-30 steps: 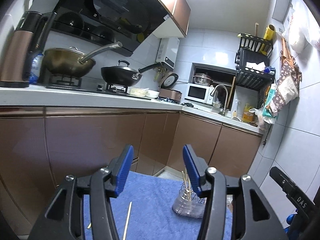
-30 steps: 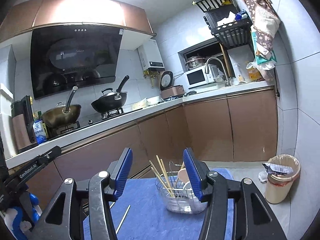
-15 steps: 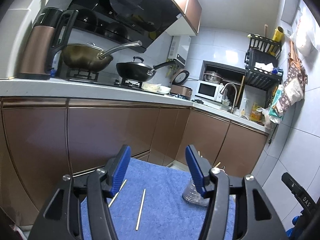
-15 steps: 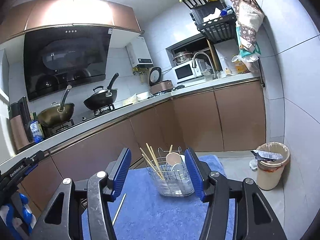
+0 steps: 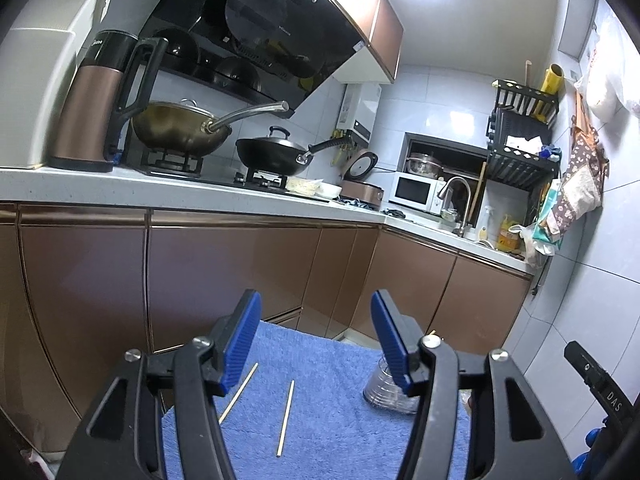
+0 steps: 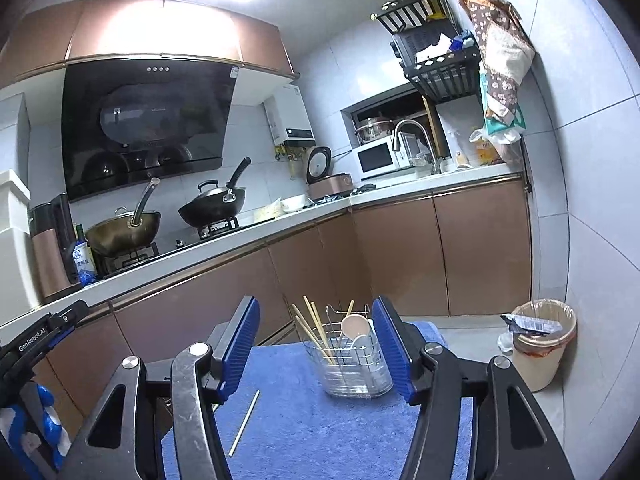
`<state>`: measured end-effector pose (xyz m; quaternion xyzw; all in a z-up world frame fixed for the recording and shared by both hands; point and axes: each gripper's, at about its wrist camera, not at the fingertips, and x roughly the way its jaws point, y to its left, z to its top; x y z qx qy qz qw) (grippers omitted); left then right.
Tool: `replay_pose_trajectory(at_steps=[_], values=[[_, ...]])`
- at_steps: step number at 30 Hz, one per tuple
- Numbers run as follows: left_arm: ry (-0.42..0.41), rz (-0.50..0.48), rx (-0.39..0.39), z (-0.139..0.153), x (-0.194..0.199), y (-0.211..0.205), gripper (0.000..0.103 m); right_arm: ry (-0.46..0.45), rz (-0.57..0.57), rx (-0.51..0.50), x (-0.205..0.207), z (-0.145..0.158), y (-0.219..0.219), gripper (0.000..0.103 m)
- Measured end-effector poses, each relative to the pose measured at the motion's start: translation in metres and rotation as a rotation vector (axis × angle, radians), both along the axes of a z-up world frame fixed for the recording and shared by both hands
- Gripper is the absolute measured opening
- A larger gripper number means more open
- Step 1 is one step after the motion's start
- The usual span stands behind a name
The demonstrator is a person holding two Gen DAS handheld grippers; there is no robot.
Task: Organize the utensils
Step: 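Move both open tools back over the towel toward the last two chopsticks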
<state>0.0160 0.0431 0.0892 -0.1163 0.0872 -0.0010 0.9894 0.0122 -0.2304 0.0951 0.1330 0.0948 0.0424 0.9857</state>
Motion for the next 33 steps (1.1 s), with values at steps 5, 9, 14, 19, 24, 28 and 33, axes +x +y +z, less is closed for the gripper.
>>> replay_pose_trajectory(at_steps=[5, 9, 14, 19, 24, 28, 33], values=[[0.002, 0.006, -0.003, 0.001, 0.000, 0.005, 0.056, -0.003, -0.001, -0.003, 0.000, 0.001, 0.002, 0.057], [0.014, 0.008, -0.002, 0.000, 0.003, 0.005, 0.056, 0.000, 0.004, -0.005, 0.001, 0.001, 0.003, 0.057], [0.032, 0.013, 0.008, -0.003, 0.007, 0.005, 0.056, 0.003, 0.006, -0.008, 0.003, 0.001, 0.004, 0.057], [0.050, 0.024, 0.018, -0.008, 0.012, 0.008, 0.056, 0.016, 0.009, -0.006, 0.009, -0.002, 0.006, 0.057], [0.071, 0.038, 0.030, -0.014, 0.017, 0.010, 0.056, 0.030, 0.020, -0.004, 0.018, -0.006, 0.010, 0.057], [0.088, 0.048, 0.034, -0.019, 0.021, 0.012, 0.056, 0.041, 0.031, -0.007, 0.025, -0.010, 0.013, 0.057], [0.106, 0.063, 0.040, -0.025, 0.026, 0.016, 0.056, 0.055, 0.040, -0.008, 0.032, -0.015, 0.016, 0.057]])
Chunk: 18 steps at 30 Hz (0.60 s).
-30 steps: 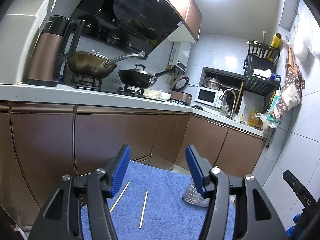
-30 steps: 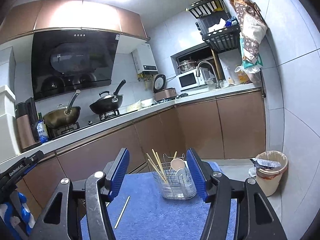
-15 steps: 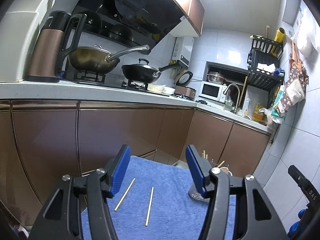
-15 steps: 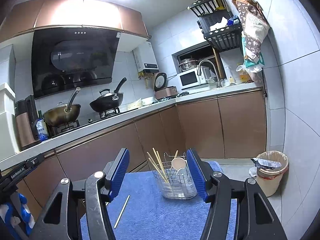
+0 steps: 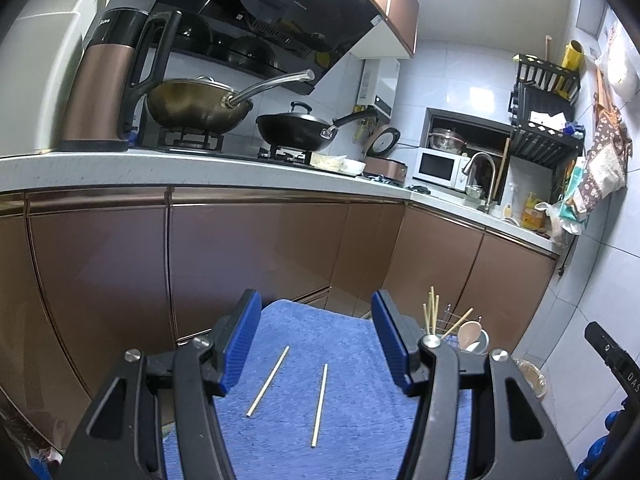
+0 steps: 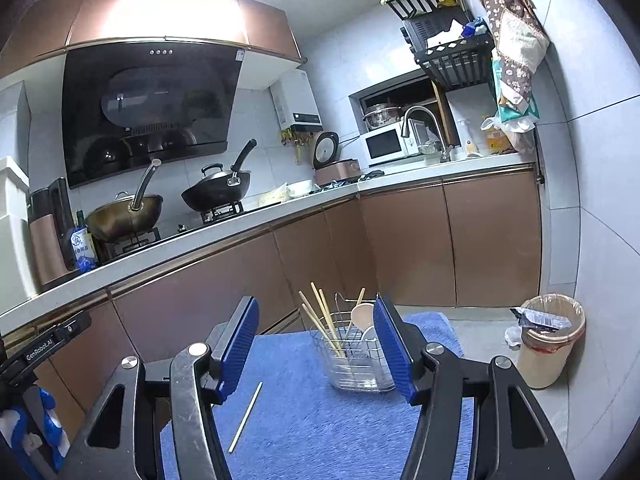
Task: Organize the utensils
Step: 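Move both open tools back over the towel toward the last two chopsticks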
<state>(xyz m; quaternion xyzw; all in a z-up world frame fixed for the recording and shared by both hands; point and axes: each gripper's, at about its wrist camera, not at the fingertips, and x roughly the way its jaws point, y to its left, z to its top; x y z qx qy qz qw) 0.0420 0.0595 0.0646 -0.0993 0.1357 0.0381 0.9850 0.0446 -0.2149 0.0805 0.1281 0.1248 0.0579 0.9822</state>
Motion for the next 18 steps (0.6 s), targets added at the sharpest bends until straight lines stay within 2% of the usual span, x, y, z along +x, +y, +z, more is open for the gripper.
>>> replay_pose_trajectory(at_steps=[18], values=[[0.089, -0.014, 0.084, -0.038, 0.039, 0.003, 0.056, 0.121, 0.085, -0.062, 0.054, -0.038, 0.034, 0.057]])
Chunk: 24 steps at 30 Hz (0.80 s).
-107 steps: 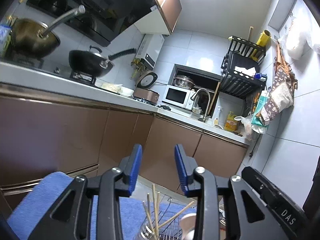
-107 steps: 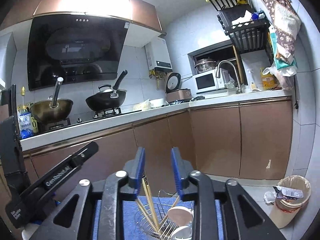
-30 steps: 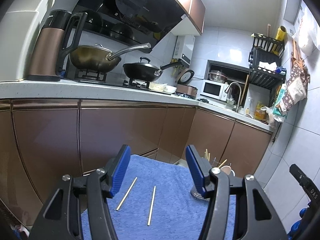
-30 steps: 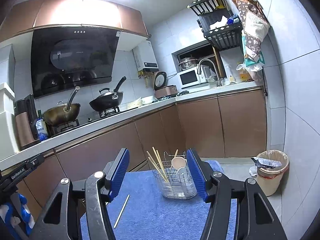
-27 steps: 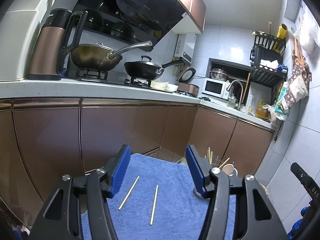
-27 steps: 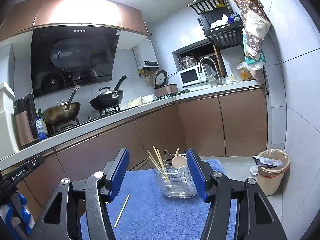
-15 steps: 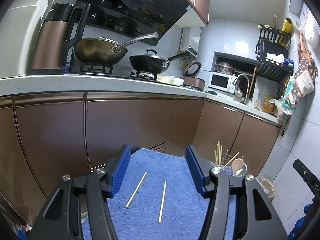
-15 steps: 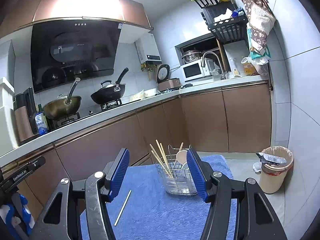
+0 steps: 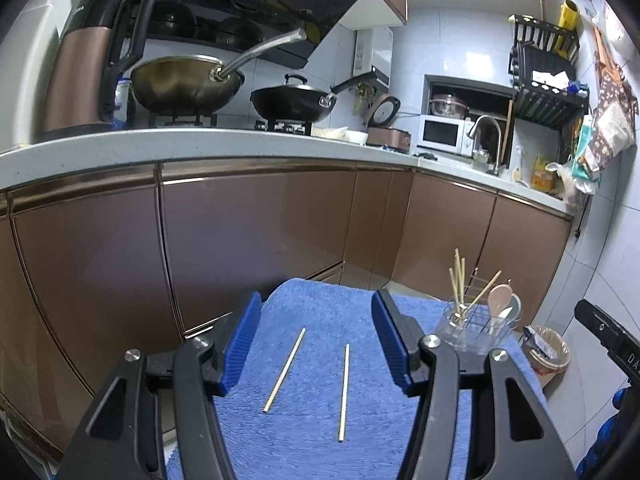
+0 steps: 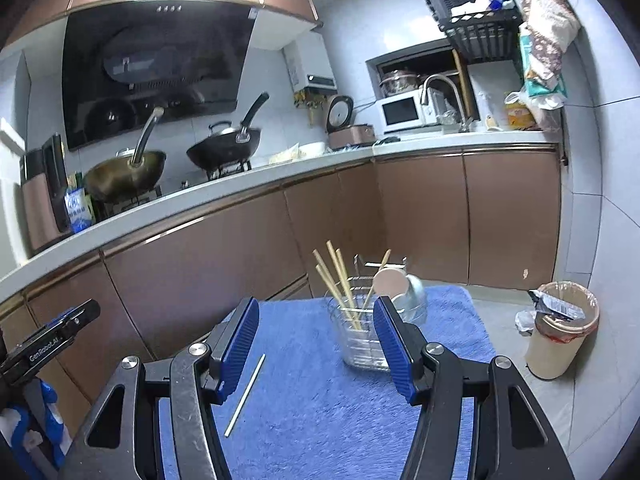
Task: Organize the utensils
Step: 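Move both open tools back over the towel toward the last two chopsticks, then grasp a chopstick with the left tool while the right tool grasps the last chopstick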
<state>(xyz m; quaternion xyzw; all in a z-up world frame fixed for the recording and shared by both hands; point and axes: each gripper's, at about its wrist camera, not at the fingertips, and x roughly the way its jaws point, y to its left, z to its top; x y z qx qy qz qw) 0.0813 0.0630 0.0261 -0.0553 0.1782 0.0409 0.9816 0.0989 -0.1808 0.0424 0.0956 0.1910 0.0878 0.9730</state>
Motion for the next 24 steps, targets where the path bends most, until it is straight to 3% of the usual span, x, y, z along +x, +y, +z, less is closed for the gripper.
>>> replay_pose_trajectory(at_steps=[16, 24], values=[[0.106, 0.021, -0.010, -0.047, 0.057, 0.027, 0.056, 0.146, 0.133, -0.084, 0.056, -0.049, 0.054, 0.057], [0.206, 0.042, 0.002, -0.077, 0.097, 0.048, 0.056, 0.242, 0.212, -0.123, 0.088, -0.076, 0.079, 0.057]])
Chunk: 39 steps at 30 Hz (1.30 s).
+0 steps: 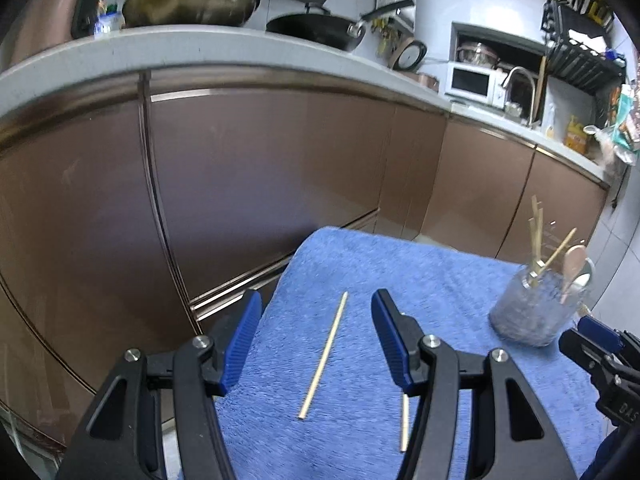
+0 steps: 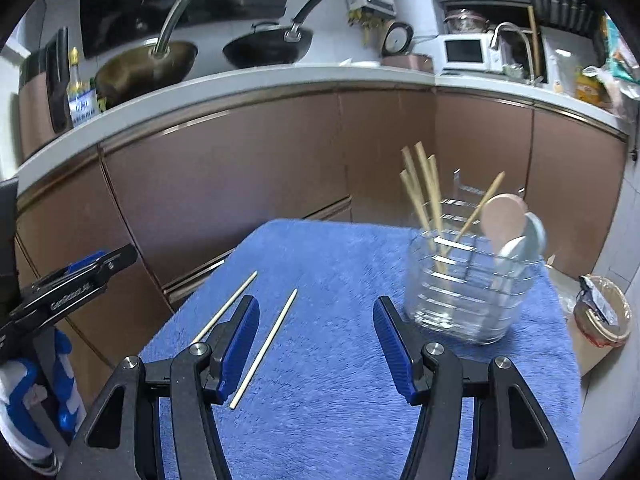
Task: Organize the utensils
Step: 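Grasp a chopstick with the left tool while the right tool grasps the last chopstick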
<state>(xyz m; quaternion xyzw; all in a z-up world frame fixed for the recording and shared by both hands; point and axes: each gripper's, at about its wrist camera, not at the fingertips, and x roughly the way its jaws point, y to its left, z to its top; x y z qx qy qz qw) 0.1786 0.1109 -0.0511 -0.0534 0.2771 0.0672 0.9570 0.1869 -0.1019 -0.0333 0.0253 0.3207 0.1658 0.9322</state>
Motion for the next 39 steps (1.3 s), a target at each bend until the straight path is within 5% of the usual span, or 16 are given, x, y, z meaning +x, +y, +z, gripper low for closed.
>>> replay_pose_trajectory(at_steps=[6, 12, 19, 29, 39], values=[[0.127, -0.050, -0.009, -0.026, 0.047, 0.018, 0.056, 0.137, 0.079, -0.019, 0.035, -0.025, 0.020, 0.051], [0.340, -0.169, -0.085, -0.058, 0.116, 0.034, 0.056, 0.307, 0.167, -0.024, 0.085, -0.049, 0.047, 0.043], [0.500, -0.276, -0.104, -0.089, 0.163, 0.020, 0.055, 0.417, 0.210, -0.104, 0.131, -0.072, 0.080, 0.030], [0.616, -0.355, -0.118, -0.113, 0.186, 0.010, 0.027, 0.533, 0.197, -0.176, 0.172, -0.111, 0.100, 0.018], [0.670, -0.381, -0.100, -0.127, 0.191, 0.006, 0.019, 0.566, 0.190, -0.257, 0.187, -0.134, 0.119, 0.014]])
